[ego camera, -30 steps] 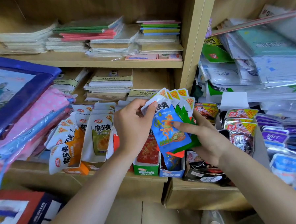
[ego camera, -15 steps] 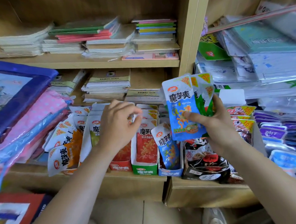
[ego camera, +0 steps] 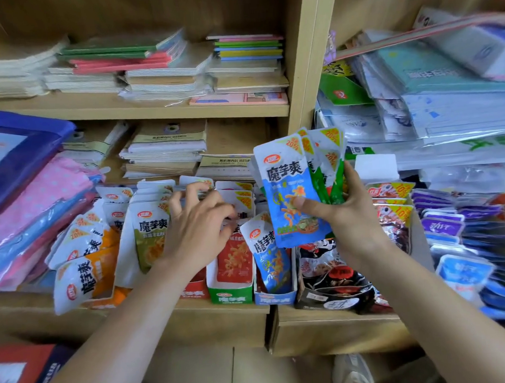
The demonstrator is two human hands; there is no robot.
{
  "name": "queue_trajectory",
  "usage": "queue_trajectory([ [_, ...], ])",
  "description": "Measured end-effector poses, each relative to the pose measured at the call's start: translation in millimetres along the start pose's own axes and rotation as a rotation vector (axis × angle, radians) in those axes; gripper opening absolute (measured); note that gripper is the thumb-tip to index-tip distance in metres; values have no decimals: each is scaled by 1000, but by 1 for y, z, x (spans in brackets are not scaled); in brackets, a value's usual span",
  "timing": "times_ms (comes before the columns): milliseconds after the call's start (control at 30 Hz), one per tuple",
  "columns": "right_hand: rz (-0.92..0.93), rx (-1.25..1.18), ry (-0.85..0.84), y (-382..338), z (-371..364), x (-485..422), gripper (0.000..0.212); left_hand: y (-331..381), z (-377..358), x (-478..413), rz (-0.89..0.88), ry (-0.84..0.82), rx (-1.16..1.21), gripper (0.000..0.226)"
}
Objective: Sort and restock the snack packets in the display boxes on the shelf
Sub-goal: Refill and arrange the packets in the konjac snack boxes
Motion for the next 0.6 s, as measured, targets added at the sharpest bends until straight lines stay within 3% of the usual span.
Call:
queue_trajectory([
  [300,42,-24,47,-2,3,-3,84,-4,27,2,-23,275,344,5],
  [500,67,-34,72,-10,5,-4,74,-25,62,7,211,622,608,12],
  [600,62,-37,54,-7,1,-5,75,-36,69,8,287,660,652,10],
])
Point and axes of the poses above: each hand's wrist, its own x-axis away from the middle knuckle, its own z-axis out of the back of the hand, y = z × x, the point moved 2 cm from there along -x, towards the middle knuckle, and after that the axes turned 7 degrees about x, right-handed, at the moved point
